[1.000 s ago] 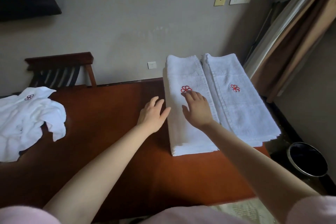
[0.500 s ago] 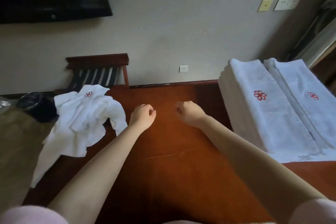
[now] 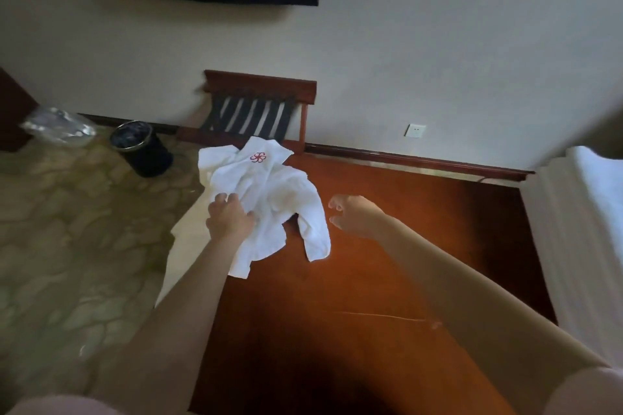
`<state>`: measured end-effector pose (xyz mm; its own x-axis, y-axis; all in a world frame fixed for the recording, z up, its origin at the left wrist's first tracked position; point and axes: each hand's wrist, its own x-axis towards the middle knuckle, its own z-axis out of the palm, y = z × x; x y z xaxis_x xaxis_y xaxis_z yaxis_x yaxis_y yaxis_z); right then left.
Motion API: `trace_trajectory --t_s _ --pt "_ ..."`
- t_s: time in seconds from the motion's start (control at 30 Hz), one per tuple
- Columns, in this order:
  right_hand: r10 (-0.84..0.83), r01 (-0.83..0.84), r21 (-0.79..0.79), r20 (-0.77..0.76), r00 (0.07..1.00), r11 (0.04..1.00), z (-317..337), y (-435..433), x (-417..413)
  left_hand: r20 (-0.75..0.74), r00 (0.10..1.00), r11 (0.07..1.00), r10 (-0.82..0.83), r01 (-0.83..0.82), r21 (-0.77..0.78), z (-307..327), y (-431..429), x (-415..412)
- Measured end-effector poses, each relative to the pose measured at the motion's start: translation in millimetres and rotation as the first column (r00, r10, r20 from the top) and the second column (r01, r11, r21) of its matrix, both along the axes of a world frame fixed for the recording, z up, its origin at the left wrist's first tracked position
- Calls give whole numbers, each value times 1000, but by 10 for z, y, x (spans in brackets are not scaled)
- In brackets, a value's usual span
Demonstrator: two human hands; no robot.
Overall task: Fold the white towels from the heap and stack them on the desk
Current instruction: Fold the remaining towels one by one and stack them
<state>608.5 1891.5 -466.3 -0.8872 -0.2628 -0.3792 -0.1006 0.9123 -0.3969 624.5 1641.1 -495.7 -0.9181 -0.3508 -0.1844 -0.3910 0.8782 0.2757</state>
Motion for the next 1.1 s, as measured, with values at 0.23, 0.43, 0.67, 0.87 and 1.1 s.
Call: trace_trajectory --t_s 0.23,0.43,0.67,0.87,1.1 --pt "119 -121 53 44 992 991 -148 -395 -295 143 988 995 -51 62 -75 -280 -150 -223" --pt "71 -69 -35 65 995 997 -201 -380 -393 -10 997 994 -70 69 -79 -384 -132 -274" --pt "-183 582 -573 604 776 577 -122 -367 -376 -477 877 895 -64 262 361 248 362 -180" --pt "88 735 -641 763 640 222 136 -284 -387 -473 849 660 -237 498 562 611 893 93" --pt "-141 677 -714 662 736 178 239 136 -75 -400 847 542 -351 532 650 536 1078 341"
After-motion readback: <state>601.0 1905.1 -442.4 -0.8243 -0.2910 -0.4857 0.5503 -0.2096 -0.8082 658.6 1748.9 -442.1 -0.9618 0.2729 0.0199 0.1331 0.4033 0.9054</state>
